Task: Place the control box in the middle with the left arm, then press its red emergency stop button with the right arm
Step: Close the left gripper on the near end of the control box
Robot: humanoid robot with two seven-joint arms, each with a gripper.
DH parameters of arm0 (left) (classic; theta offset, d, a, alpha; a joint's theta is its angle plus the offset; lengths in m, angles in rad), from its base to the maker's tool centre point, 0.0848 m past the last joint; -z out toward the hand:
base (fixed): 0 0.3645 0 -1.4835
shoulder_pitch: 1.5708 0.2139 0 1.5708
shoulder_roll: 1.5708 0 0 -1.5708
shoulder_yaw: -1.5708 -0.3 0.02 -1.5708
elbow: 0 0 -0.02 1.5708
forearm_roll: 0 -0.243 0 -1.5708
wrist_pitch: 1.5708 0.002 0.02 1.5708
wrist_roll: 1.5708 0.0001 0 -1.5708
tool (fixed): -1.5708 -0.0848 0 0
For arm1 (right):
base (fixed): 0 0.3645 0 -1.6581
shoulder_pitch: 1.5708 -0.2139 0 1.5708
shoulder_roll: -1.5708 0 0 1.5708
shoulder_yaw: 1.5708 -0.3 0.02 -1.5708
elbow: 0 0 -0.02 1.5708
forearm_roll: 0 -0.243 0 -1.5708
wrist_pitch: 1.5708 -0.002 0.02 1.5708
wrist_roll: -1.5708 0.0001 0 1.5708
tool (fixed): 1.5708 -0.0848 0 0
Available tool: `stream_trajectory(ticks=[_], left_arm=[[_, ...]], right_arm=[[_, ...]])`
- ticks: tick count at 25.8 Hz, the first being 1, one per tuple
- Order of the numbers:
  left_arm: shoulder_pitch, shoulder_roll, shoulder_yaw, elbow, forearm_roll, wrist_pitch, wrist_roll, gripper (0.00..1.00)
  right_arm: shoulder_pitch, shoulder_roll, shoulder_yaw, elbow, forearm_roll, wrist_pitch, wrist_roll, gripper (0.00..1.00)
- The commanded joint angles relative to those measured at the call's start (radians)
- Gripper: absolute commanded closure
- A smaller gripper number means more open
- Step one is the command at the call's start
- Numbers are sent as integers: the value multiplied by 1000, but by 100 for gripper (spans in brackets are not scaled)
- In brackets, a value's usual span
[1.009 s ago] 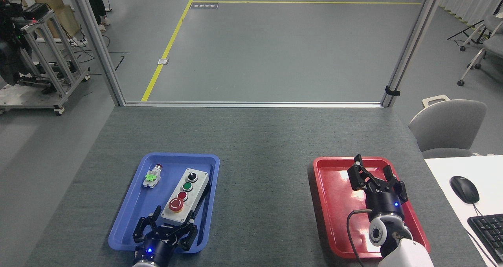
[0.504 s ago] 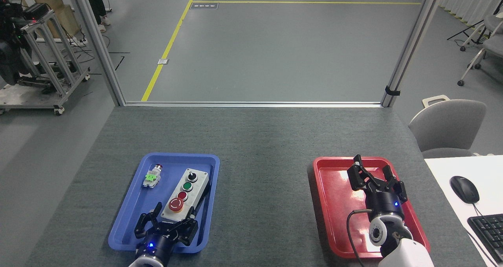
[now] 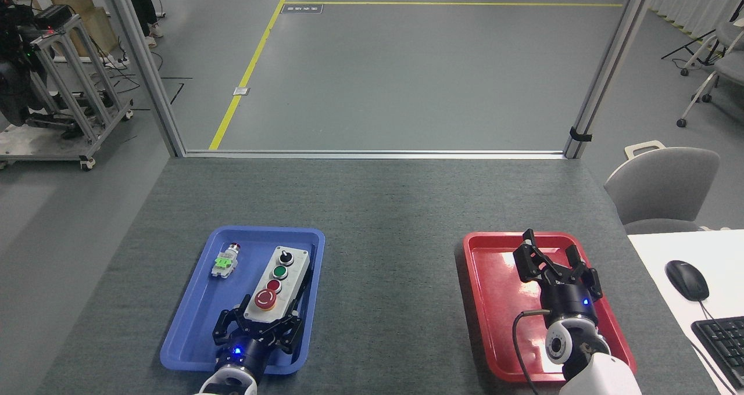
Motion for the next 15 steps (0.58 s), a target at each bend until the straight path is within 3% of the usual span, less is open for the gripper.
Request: stream_trajectory(ticks=[1,4,7,10,13,15], left_arm=[[-5,-3,0,5,-1,3,1,2],[-24,-1,0,8,-1,17,1,7],[-34,3,0,26,-1,17,0,23],[-41,14,-3,26,-7,6,0,52],[-38,15,-3,26,-11,-3,-2,73],[-31,15,-3,17,-9,-12,-2,99]], right_arm=[[0,2,0,-1,0,1,-2,0],[0,2,0,-1,0,1,-2,0],[0,2,-2,-1,2,1,-2,0],[0,1,-2,-1,2,1,0,0],[-2,-1,-2,-1,2,7,-2,0],[-2,1,-2,-1,2,7,0,0]])
